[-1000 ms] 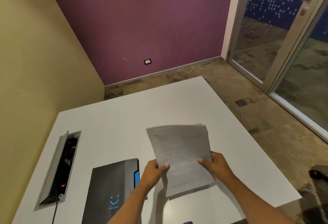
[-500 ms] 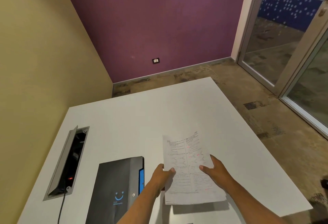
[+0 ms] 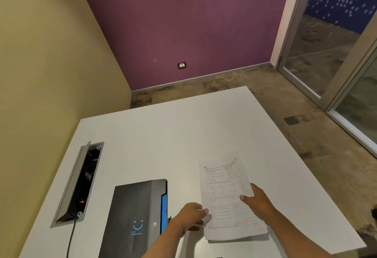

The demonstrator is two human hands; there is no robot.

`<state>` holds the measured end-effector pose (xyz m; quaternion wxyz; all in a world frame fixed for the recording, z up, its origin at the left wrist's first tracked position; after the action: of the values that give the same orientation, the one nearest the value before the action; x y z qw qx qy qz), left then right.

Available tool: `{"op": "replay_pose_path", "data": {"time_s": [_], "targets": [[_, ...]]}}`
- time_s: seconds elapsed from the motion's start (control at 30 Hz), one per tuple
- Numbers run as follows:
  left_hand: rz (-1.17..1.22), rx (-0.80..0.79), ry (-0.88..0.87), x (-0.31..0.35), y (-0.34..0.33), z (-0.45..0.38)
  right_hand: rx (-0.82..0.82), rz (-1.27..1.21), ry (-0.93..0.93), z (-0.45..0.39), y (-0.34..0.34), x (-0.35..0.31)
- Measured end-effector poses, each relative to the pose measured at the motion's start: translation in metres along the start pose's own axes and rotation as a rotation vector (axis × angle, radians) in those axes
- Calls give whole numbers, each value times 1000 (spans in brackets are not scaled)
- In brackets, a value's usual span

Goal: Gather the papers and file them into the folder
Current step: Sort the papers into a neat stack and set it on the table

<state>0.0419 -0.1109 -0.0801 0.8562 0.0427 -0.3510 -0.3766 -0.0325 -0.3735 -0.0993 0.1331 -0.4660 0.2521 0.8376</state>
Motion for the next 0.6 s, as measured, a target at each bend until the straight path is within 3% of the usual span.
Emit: {"op": "replay_pose_path", "data": {"time_s": [0.27,0.6], "targets": [[104,-32,-19,-2,2,-7,51,68,-39,-10,-1,2],[-21,-2,-104,-10,3,-12,130,136,-77,-12,-7,0]]}}
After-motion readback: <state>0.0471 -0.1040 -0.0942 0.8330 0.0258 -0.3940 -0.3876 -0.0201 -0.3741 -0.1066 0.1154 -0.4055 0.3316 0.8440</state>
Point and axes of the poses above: each hand's wrist, its own z-axis away from the middle knuckle, its own y-axis out of the back of the hand, x = y × z, the point moved 7 cm from there along -z, towards the middle knuckle, and after that the axes turned 13 degrees about x, right-handed, at the moved point
